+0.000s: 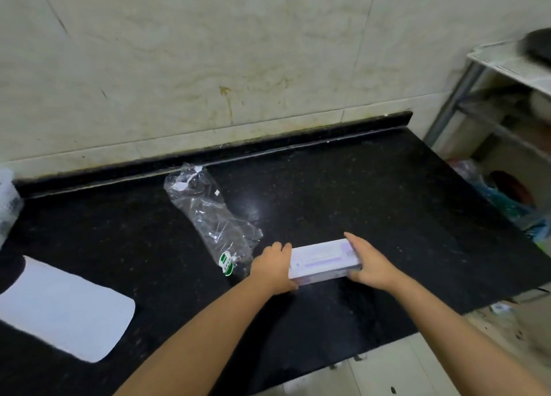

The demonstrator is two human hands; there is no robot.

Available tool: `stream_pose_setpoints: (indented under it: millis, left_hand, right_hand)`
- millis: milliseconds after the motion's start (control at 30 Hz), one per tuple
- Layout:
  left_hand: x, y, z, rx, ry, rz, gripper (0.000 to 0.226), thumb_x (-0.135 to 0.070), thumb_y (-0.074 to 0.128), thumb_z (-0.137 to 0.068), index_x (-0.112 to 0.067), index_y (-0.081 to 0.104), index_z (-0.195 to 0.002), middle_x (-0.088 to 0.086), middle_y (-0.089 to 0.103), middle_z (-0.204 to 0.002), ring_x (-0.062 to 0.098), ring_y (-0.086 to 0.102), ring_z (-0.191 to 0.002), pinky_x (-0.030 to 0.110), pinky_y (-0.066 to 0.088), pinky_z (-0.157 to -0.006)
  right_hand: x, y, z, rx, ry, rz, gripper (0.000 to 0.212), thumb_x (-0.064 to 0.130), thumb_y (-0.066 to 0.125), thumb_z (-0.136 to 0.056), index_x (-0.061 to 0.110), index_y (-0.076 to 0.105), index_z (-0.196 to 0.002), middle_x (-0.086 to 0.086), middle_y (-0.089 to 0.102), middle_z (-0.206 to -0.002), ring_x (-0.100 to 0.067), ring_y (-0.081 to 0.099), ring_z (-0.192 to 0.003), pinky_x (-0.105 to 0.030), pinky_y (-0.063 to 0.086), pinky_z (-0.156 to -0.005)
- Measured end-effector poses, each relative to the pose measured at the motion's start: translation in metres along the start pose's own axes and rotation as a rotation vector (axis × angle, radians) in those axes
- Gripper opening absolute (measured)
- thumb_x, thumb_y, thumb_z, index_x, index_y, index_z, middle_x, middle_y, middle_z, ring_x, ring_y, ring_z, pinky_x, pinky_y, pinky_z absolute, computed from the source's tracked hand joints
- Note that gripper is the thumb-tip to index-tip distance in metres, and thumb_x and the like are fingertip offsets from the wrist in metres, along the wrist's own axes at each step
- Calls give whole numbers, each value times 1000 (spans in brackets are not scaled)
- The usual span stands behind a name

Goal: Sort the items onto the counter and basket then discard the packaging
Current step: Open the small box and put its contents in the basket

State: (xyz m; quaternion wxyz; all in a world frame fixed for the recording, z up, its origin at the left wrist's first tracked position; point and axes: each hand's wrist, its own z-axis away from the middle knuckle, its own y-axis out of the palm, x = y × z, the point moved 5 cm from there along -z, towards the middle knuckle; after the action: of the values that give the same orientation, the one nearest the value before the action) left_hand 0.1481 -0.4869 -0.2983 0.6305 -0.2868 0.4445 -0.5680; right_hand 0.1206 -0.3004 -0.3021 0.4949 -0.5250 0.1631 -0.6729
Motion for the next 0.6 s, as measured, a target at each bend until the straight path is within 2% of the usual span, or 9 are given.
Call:
stream_pose_setpoints:
  millis: [67, 133, 200, 267, 333, 400, 467, 533, 600]
  left_hand:
    - [1, 2, -5, 8, 1, 62, 71, -48, 67, -75, -11, 38, -128, 11, 44, -128, 30, 50, -117, 41, 45, -92]
    - [4, -1, -4, -20, 20, 140, 66, -47, 70, -74, -11, 43, -122, 11, 46, -124, 30, 53, -112, 39, 45, -92]
    - [11, -9, 5, -103, 65, 226, 65, -36, 72, -76, -13, 41, -129, 10, 44, -128, 28, 50, -118, 36, 43, -98]
    - [23, -21, 24, -224, 98, 392, 78, -20, 73, -76, -14, 31, -141, 10, 37, -138, 23, 45, -124, 30, 36, -103]
    - [41, -36, 49, -370, 68, 590, 89, -13, 76, -73, -15, 24, -145, 7, 37, -137, 11, 52, -106, 18, 40, -96]
    - [64, -43, 80, -504, -40, 770, 86, -14, 77, -72, -19, 28, -143, -4, 44, -121, -5, 54, -81, 4, 45, -78]
    - [85, -39, 112, -591, -216, 950, 64, -20, 71, -79, -20, 39, -134, -11, 52, -103, -4, 58, -70, 8, 49, -70]
    - [102, -25, 140, -554, -364, 1177, 49, -27, 59, -87, -14, 42, -131, -12, 55, -93, 3, 59, -79, 23, 52, -77]
    - [118, -11, 165, -534, -418, 1434, 48, -29, 52, -91, -12, 37, -134, -7, 56, -96, 9, 59, -89, 25, 52, -75]
  right_hand:
    - [-4, -4, -3, -58, 15, 14, 78, 6, 66, -74, 9, 27, -142, -10, 32, -149, -21, 33, -136, -20, 26, -106]
    - [0, -11, 0, -119, -22, 8, 64, 7, 71, -69, 9, 46, -128, -11, 50, -131, -23, 48, -121, -19, 35, -90]
    - [12, -20, 12, -199, -89, -29, 45, 7, 75, -63, 10, 58, -105, -7, 58, -106, -23, 55, -104, -16, 34, -70]
    - [27, -27, 27, -269, -147, -82, 42, 5, 79, -60, 9, 59, -96, 0, 54, -94, -21, 55, -94, -14, 30, -62]
    - [46, -30, 40, -313, -191, -148, 46, 6, 81, -58, 16, 56, -95, 6, 51, -92, -11, 52, -86, -10, 31, -62]
    - [70, -26, 50, -335, -238, -219, 49, 7, 82, -58, 28, 49, -88, 16, 48, -87, 1, 50, -80, -1, 35, -64]
    - [100, -13, 55, -341, -292, -285, 53, 8, 81, -57, 38, 42, -79, 21, 45, -85, 10, 49, -78, 8, 35, -65]
    - [136, 11, 55, -309, -335, -347, 54, 11, 81, -57, 39, 39, -75, 20, 44, -85, 10, 49, -75, 7, 37, -63]
    - [175, 46, 52, -254, -404, -375, 53, 13, 82, -58, 35, 38, -75, 16, 44, -85, 5, 49, -73, 1, 41, -60]
